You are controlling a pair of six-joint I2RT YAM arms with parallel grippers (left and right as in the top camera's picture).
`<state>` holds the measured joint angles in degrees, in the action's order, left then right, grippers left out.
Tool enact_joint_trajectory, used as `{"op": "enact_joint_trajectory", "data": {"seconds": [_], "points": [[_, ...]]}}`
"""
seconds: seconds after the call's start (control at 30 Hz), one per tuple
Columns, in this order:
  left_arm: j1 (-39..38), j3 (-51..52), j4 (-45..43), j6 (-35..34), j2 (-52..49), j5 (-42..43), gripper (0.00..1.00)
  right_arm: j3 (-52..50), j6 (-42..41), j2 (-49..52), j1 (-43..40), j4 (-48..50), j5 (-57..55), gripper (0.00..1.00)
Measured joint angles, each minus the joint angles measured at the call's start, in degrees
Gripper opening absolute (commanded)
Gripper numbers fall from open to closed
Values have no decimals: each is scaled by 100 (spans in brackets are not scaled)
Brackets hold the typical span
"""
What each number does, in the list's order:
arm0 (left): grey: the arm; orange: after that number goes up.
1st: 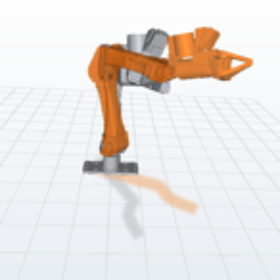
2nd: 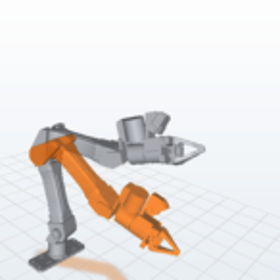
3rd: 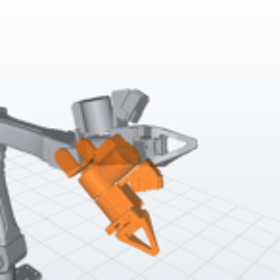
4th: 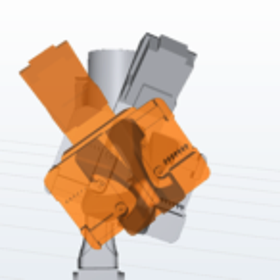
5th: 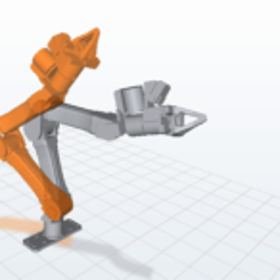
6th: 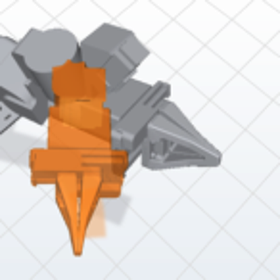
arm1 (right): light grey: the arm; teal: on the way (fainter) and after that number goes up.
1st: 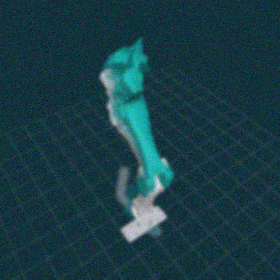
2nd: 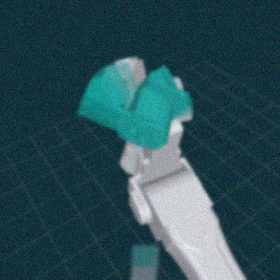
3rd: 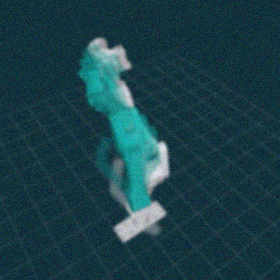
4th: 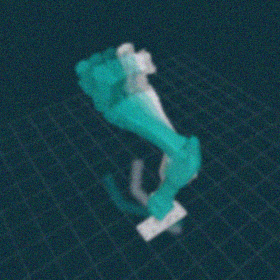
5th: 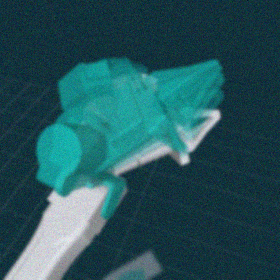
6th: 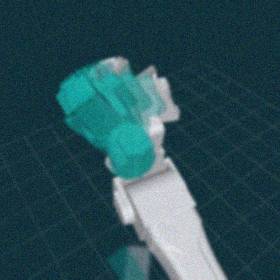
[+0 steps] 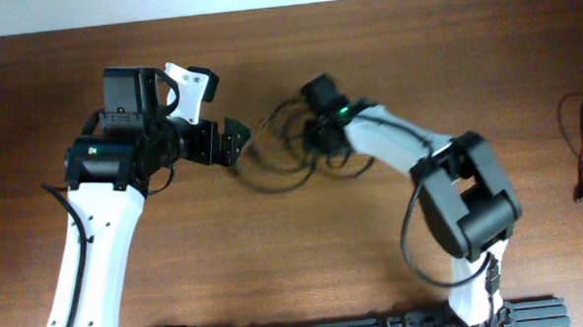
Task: Untangle cables
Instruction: 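Grasp the last black cable and carry it to the right side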
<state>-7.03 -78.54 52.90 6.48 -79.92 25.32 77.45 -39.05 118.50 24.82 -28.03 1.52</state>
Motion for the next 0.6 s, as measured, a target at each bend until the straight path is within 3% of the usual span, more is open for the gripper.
{"op": "enact_joint_trajectory", "data": {"seconds": [0.13, 0.27, 0.47, 0.6], "points": [[0, 0, 0, 0, 0, 0, 98, -63, 284, 170, -1539, 1095, -828, 8], [0, 0, 0, 0, 0, -2, 99, 52, 496, 286, -3713, 1311, -1099, 13], [0, 0, 0, 0, 0, 0, 98, 734, 833, 339, -6030, 750, -750, 13], [0, 0, -2, 0, 0, 0, 99, 2015, 1213, 389, -6476, -361, -564, 19]]}}
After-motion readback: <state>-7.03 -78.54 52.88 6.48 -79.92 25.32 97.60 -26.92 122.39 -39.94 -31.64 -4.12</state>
